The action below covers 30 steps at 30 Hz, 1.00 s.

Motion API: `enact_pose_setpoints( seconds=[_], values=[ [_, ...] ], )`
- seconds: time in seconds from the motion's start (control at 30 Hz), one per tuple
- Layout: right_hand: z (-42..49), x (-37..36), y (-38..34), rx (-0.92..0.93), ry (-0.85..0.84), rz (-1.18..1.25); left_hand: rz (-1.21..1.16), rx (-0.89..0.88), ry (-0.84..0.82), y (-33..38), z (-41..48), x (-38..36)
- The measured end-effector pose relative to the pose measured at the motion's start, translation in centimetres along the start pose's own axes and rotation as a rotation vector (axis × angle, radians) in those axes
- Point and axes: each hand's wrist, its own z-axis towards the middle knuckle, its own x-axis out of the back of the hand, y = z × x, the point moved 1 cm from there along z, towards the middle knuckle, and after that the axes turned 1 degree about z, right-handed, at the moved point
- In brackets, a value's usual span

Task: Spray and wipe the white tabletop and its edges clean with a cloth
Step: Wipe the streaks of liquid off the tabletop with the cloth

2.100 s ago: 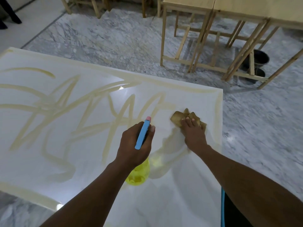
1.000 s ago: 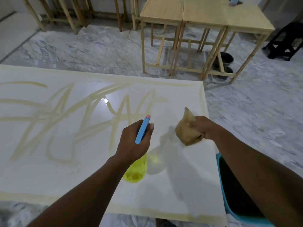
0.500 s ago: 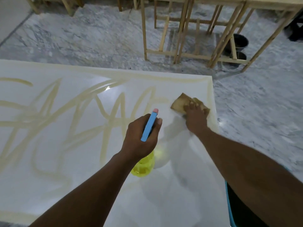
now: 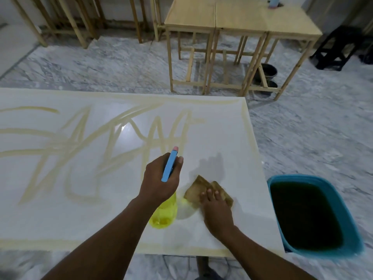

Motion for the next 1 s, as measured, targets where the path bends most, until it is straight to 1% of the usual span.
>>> enact_pose_setpoints(
  seconds=[0.07, 0.1, 0.13, 0.23, 0.3, 0.37, 0.47, 0.53, 0.6, 0.67, 0.77, 0.8, 0.83, 0.9, 0.93, 1.0],
  values=[
    [-2.0, 0.6, -2.2, 0.064, -0.027, 0.045, -0.001, -0.004, 0.001, -0.1, -1.4, 1.1],
    [-2.2, 1.7, -3.4, 0.069, -0.069, 0.086, 0.001, -0.006, 0.01, -0.2, -2.1, 2.1],
    [-1.8, 3.0, -4.0, 0.038, -0.141, 0.179, 0.007, -0.006, 0.017, -0.3, -2.5, 2.7],
    [1.5, 7.2, -3.9, -0.166, -0.348, 0.649, 0.024, -0.021, 0.039, -0.1, -2.7, 4.2],
    [4.4, 9.8, -2.8, -0.237, -0.438, 0.895, 0.038, -0.033, 0.067, 0.0, -2.1, 5.0],
    [7.6, 12.2, -1.7, -0.251, -0.437, 1.003, 0.032, -0.023, 0.1, -0.2, -1.1, 5.4],
    [12.7, 16.1, -0.6, -0.229, -0.395, 1.033, 0.023, 0.014, 0.139, -0.7, 1.1, 5.3],
    [17.0, 19.0, -0.1, -0.181, -0.323, 1.037, 0.02, 0.049, 0.174, -1.3, 3.5, 4.8],
    [21.0, 22.0, 0.1, -0.105, -0.215, 0.95, 0.007, 0.066, 0.196, -1.6, 5.5, 4.2],
    [25.7, 24.1, 0.0, -0.053, -0.125, 0.778, 0.012, 0.069, 0.21, -1.7, 7.5, 3.2],
    [33.6, 24.7, -0.7, 0.04, -0.001, 0.404, 0.02, 0.073, 0.242, -1.9, 10.4, 1.3],
    [35.4, 24.3, -0.9, 0.083, 0.043, 0.294, 0.017, 0.057, 0.241, -1.5, 10.8, 1.0],
    [37.3, 23.4, -1.1, 0.119, 0.05, 0.223, 0.019, 0.053, 0.242, -1.5, 11.4, 0.5],
    [39.7, 20.3, -1.1, 0.157, 0.015, 0.112, 0.017, 0.052, 0.248, -1.4, 12.3, -0.1],
    [40.1, 18.2, -1.1, 0.161, -0.01, 0.042, 0.016, 0.049, 0.251, -1.4, 12.6, -0.3],
    [39.7, 14.3, -1.0, 0.171, 0.021, -0.043, 0.019, 0.041, 0.257, -1.6, 12.8, -0.6]
  ],
)
